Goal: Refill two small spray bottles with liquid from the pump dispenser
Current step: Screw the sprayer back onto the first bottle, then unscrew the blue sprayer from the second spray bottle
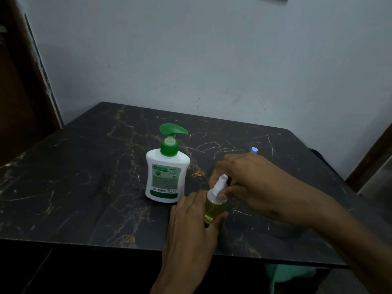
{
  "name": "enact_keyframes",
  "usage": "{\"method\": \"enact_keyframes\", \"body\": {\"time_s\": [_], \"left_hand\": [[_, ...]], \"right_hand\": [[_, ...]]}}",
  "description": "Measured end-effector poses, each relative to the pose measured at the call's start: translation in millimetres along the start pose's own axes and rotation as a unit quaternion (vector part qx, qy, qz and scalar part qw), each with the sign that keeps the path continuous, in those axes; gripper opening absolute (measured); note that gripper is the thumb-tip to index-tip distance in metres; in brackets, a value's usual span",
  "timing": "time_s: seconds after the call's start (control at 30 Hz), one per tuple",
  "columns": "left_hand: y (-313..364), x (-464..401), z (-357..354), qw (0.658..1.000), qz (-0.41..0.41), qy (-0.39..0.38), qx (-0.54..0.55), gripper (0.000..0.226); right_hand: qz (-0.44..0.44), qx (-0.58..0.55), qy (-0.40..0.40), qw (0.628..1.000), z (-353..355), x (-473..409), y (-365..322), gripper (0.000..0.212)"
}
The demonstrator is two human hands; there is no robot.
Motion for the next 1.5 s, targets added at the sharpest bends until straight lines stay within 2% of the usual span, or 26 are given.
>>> {"method": "enact_keyframes", "body": {"time_s": [0.13, 0.23, 0.33, 0.43, 0.53, 0.63, 0.7, 0.97, 1.17, 1.33, 1.4, 1.5], "left_hand": [[2, -1, 1, 1.0, 0.006, -0.009, 0.008, 0.037], [4, -4, 1, 1.0, 0.004, -0.008, -0.004, 0.036], [8, -13, -2, 0.999, -0.005, -0.014, -0.038, 0.035], [13, -28, -9, 0.998, -0.007, -0.014, -0.062, 0.036], [14, -44, -17, 0.996, 0.004, -0.012, -0.085, 0.032], [14, -60, -25, 0.995, 0.027, -0.004, -0.1, 0.031], [14, -71, -32, 0.994, 0.038, -0.005, -0.103, 0.033], [13, -88, -48, 0.994, 0.059, -0.015, -0.089, 0.041], [34, -31, -28, 0.997, 0.036, -0.002, -0.069, 0.08], [45, 31, -26, 0.999, -0.018, -0.023, 0.032, 0.076], [48, 40, -19, 0.999, -0.031, 0.002, 0.043, 0.068], [51, 45, -4, 0.996, -0.049, 0.064, 0.035, 0.045]], "right_hand": [[-0.066, -0.068, 0.018, 0.995, -11, 9, 6, 0.021], [-0.1, -0.158, 0.115, 0.976, -1, 42, 17, 0.03], [-0.198, -0.199, 0.215, 0.935, -2, 81, 60, 0.023], [-0.301, -0.185, 0.227, 0.908, -26, 104, 105, 0.019], [-0.35, -0.179, 0.214, 0.894, -45, 103, 129, 0.028], [-0.344, -0.19, 0.19, 0.9, -55, 82, 135, 0.043], [-0.328, -0.211, 0.174, 0.904, -61, 65, 135, 0.045], [-0.307, -0.221, 0.169, 0.91, -71, 44, 134, 0.024], [-0.297, -0.239, 0.165, 0.91, -42, 95, 106, 0.023], [-0.253, -0.24, 0.12, 0.93, -26, 117, 54, 0.019], [-0.236, -0.247, 0.104, 0.934, -28, 117, 41, 0.019], [-0.2, -0.249, 0.087, 0.944, -31, 110, 22, 0.03]]}}
Point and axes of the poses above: each hand's wrist, its own x-axis away from the middle knuckle, its own z-axis out of the back of the hand, y = z × x, the point moved 10 cm from there along -x, towards the middle knuckle, and after that the axes turned 2 degrees about x, right-handed, at the moved point
